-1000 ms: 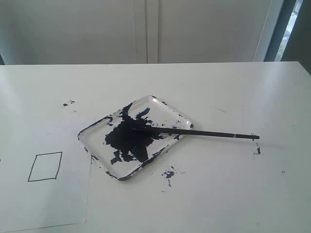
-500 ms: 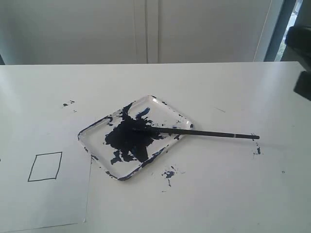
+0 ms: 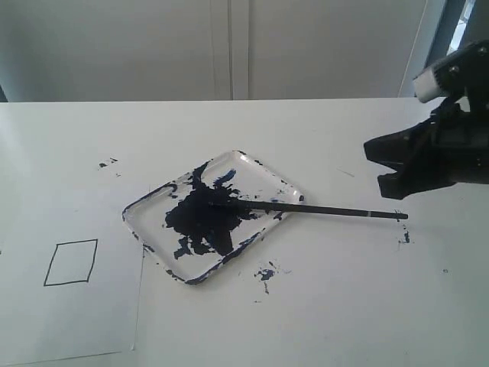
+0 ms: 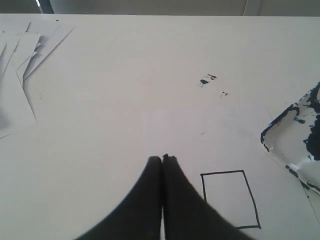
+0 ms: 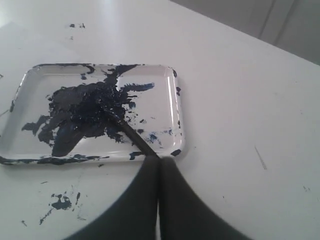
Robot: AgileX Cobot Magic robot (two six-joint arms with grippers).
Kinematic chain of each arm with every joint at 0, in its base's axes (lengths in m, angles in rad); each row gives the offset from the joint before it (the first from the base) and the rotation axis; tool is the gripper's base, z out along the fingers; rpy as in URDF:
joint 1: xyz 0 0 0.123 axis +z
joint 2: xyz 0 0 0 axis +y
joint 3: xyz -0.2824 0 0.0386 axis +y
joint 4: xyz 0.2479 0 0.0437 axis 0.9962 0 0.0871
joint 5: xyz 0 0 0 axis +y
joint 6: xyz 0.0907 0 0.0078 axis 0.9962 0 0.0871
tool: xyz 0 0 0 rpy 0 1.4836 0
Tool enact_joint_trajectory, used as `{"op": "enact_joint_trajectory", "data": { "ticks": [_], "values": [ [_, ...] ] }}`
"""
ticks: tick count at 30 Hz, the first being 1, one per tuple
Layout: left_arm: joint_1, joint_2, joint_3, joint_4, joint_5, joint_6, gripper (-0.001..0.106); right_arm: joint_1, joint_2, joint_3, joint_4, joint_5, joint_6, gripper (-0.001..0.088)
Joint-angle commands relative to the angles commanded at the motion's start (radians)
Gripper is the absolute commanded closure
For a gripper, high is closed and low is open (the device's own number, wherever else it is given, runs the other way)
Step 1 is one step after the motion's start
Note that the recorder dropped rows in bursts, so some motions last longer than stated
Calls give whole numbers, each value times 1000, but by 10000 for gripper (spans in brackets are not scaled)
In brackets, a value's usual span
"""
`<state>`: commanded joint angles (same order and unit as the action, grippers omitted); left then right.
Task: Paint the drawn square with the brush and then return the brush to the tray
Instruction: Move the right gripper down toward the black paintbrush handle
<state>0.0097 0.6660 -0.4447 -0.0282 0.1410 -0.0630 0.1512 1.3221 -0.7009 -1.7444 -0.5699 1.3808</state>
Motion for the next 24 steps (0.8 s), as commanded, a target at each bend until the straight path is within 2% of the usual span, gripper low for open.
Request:
{"op": "enact_joint_trajectory", "data": {
  "ticks": [6,11,16,20,21,24],
  "values": [
    [0,2,0,0,23,16,1053,0,23,4,0,2,11,868],
    [0,2,0,0,25,16,1053,0,23,4,80,-31,11,868],
    [0,2,0,0,25,16,1053,0,53,4,10,5,-4,868],
    [0,2,0,0,25,16,1053,40,86,4,0,14,-170,868],
    [0,2,0,0,27,16,1053,58,86,4,0,44,-232,868],
    [0,3,0,0,27,16,1053,88,88,4,0,138,-305,868]
  ]
}}
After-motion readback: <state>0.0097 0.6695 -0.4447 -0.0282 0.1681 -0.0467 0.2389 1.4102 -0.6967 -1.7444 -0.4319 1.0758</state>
